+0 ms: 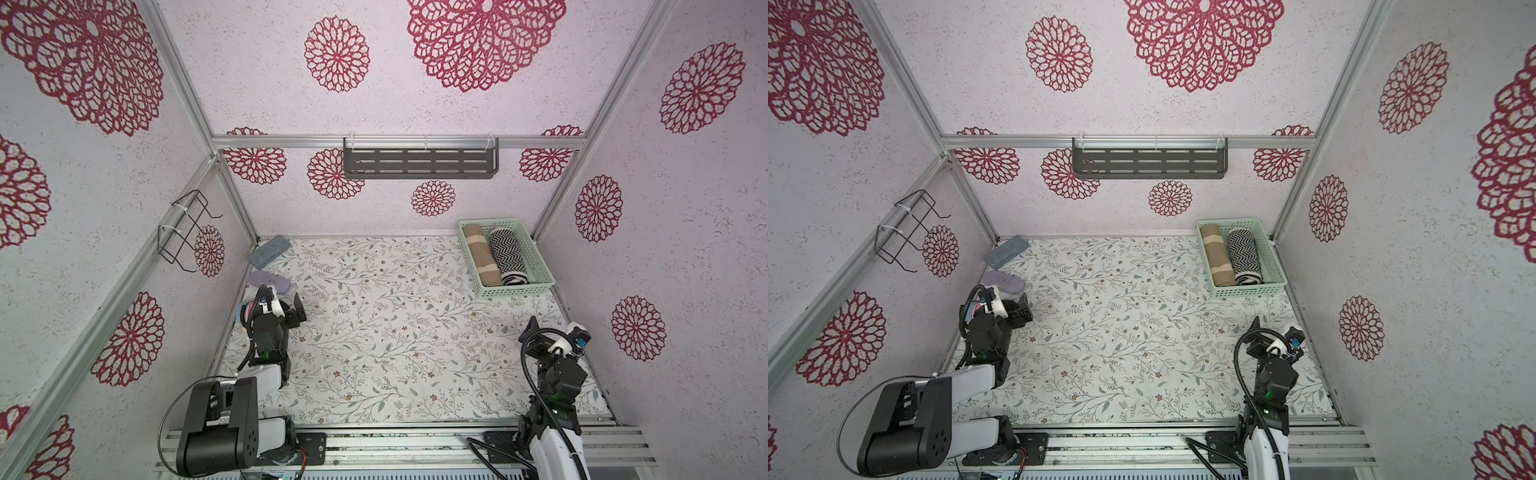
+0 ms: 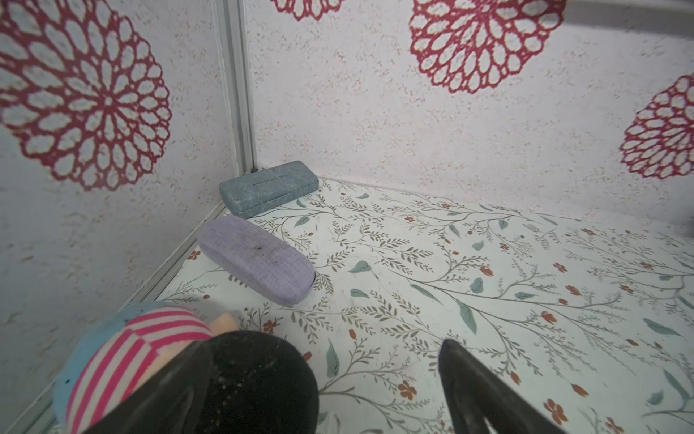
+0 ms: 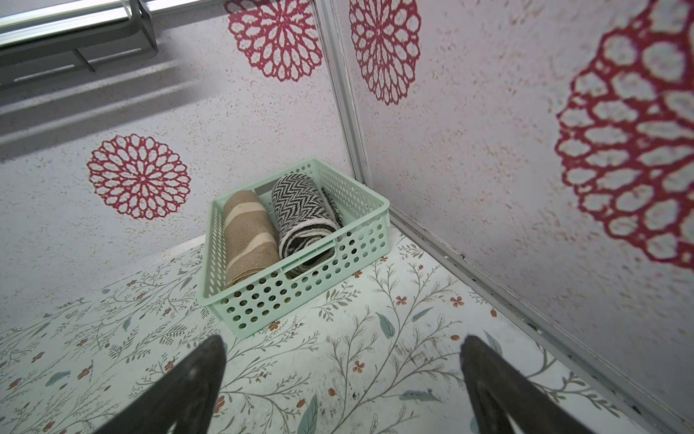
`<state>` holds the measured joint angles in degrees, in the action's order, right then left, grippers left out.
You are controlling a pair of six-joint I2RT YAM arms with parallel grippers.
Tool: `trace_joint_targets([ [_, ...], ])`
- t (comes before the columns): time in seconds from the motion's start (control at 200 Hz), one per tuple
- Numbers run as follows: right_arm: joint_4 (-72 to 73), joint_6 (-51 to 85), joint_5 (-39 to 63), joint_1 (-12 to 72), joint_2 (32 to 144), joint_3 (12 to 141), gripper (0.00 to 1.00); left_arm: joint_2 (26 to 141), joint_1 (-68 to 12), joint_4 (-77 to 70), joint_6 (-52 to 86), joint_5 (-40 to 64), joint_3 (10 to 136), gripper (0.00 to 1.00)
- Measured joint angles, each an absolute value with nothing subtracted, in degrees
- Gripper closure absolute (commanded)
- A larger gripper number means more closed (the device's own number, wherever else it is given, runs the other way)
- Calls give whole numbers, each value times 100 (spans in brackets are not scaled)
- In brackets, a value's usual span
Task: Roll up the scarf and place it into the basket
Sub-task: Reset both arms
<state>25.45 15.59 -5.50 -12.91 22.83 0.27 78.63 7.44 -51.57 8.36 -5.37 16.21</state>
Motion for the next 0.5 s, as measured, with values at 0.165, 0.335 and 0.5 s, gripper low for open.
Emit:
trace_joint_targets([
  [0.165, 2541, 1498, -526, -1288, 2314, 27, 1, 8742, 893, -5813, 838, -360, 1656, 3],
  [0.335, 2554, 1463, -528, -1280, 2248, 27, 1, 8847, 972, -5594, 834, -54, 2049, 3],
  [0.5, 2661, 1459, -526, -1260, 2324, 25, 1, 8858, 991, -5293, 856, -34, 2425, 3],
])
